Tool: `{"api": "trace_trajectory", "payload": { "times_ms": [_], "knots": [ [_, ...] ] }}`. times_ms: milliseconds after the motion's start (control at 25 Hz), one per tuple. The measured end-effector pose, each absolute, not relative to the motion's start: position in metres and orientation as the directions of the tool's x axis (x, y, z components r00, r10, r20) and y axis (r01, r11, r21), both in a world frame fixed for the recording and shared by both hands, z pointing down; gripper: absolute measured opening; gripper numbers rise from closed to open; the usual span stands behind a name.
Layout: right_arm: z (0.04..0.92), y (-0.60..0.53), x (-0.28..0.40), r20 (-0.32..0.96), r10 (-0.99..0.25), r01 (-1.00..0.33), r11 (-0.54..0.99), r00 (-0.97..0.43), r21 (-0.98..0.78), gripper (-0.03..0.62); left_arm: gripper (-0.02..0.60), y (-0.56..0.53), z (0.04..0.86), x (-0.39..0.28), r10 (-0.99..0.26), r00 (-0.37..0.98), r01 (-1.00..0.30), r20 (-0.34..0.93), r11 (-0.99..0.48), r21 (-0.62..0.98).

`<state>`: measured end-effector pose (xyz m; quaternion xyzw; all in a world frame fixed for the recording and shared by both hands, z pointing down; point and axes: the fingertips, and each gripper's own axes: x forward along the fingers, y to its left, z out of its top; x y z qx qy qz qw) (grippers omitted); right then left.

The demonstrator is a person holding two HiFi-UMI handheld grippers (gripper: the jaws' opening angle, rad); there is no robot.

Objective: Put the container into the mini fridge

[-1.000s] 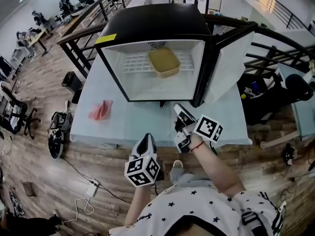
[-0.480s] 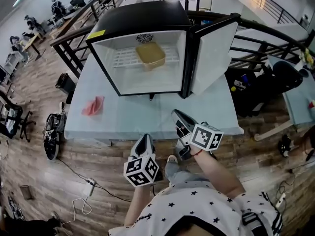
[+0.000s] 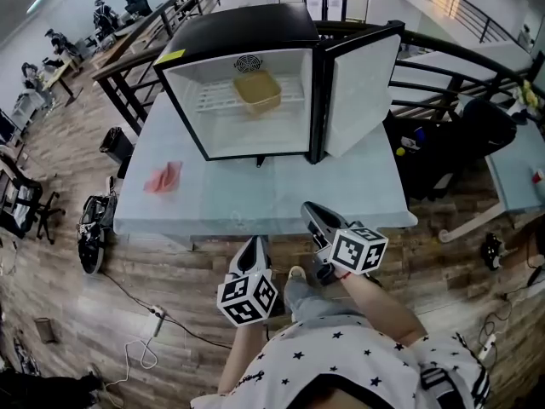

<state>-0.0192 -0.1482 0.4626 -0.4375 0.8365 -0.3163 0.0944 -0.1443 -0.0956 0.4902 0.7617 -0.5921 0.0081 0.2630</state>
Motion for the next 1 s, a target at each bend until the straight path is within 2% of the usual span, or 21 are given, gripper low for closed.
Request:
{"api": "trace_trajectory", "payload": {
  "times_ms": [320, 1000],
  "knots": [
    [0.47, -0.111, -0.014, 0.141, -0.78, -0.704, 0.451, -0.61, -0.549, 0.025, 0.006, -0.066, 0.495, -0.139, -0.898, 0.292, -0.908, 0.33, -0.151, 0.391],
    [0.479, -0.078, -0.009, 0.149, -0.77, -0.705, 0.466, -0.621, -0.534, 0.025, 0.006, -0.038, 0.503, -0.135, -0.89, 0.3, -0.909, 0.344, -0.157, 0.387]
  ]
}}
